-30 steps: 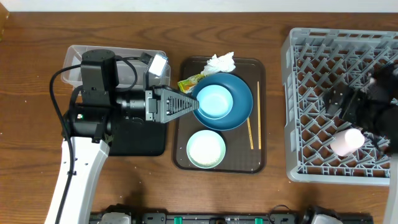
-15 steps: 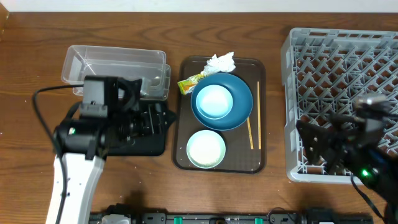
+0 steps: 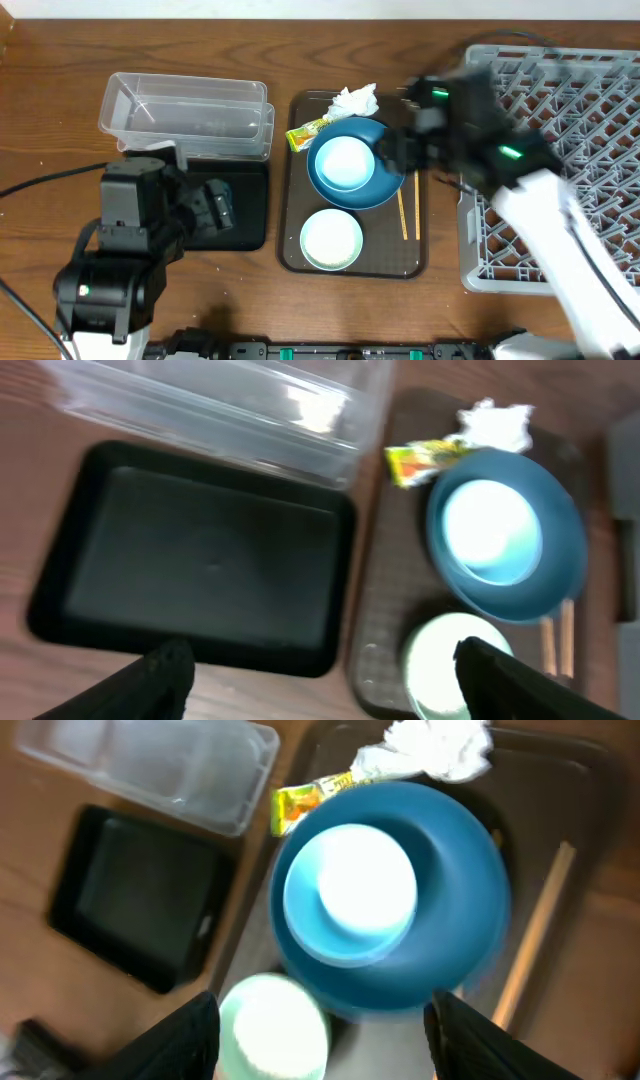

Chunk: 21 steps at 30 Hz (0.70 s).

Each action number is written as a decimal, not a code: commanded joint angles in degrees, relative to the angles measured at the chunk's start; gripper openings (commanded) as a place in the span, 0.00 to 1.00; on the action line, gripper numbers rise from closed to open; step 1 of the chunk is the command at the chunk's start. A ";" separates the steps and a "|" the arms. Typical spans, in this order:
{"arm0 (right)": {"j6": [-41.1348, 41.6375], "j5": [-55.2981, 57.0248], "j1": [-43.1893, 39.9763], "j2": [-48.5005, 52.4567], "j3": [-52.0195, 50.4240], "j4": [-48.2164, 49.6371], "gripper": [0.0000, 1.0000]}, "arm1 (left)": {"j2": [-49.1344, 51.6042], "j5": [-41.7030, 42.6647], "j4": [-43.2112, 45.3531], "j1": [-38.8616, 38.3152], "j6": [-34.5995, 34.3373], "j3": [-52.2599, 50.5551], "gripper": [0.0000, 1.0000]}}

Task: Sort waste into correct bins and load items into the dishwasher rack
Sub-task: 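Grasp the small light-blue bowl with the right gripper and lift it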

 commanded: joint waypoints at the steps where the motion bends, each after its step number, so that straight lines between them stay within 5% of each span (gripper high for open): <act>1: 2.49 7.30 2.01 8.00 -0.46 4.33 0.66 | -0.22 -5.51 -0.37 0.22 -0.11 0.68 0.87; 12: 5.51 8.79 3.19 28.13 -0.46 15.39 0.55 | -0.07 -5.51 -0.37 0.22 -0.11 0.68 0.89; 21: 5.44 8.96 3.65 30.10 -0.46 14.27 0.20 | -0.07 -5.51 -0.35 0.22 -0.11 0.68 0.89</act>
